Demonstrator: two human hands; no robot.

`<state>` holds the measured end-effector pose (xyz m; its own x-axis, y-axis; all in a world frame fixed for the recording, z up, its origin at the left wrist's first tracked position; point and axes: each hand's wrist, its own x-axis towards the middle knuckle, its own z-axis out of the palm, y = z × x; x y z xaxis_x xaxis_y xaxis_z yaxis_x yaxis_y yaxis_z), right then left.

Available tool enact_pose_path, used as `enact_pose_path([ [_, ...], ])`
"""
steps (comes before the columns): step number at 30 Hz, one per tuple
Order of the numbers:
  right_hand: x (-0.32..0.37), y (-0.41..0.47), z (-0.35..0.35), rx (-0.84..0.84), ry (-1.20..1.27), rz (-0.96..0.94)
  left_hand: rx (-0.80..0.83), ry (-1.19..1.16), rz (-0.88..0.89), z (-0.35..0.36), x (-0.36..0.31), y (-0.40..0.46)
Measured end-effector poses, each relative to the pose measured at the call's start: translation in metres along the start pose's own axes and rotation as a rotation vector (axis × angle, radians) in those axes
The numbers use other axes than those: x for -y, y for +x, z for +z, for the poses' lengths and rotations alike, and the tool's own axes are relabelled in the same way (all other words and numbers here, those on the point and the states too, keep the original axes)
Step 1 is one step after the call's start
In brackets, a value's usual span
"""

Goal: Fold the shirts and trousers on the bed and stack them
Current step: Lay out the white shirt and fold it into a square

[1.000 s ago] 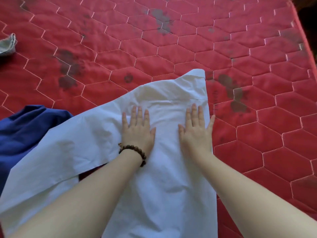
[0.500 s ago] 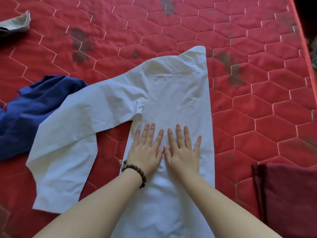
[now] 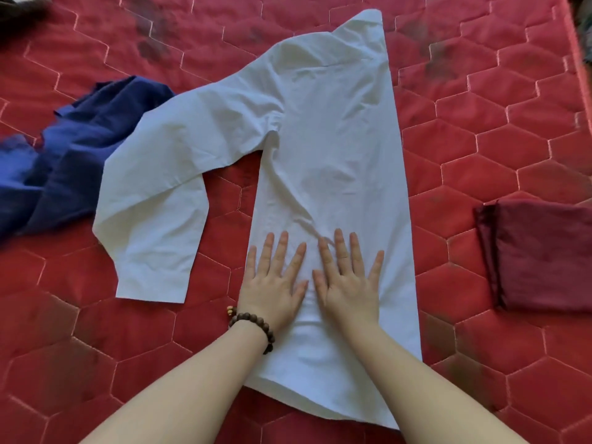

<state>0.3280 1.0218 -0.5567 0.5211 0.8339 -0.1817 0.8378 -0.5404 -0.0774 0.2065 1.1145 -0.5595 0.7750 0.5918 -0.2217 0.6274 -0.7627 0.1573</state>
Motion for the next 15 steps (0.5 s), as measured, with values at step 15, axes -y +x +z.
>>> enact_pose_path([
  [15,-0.030,-0.130,0.006,0.068,0.029,-0.010,0.166,0.094,0.007,0.017,0.015,-0.114],
])
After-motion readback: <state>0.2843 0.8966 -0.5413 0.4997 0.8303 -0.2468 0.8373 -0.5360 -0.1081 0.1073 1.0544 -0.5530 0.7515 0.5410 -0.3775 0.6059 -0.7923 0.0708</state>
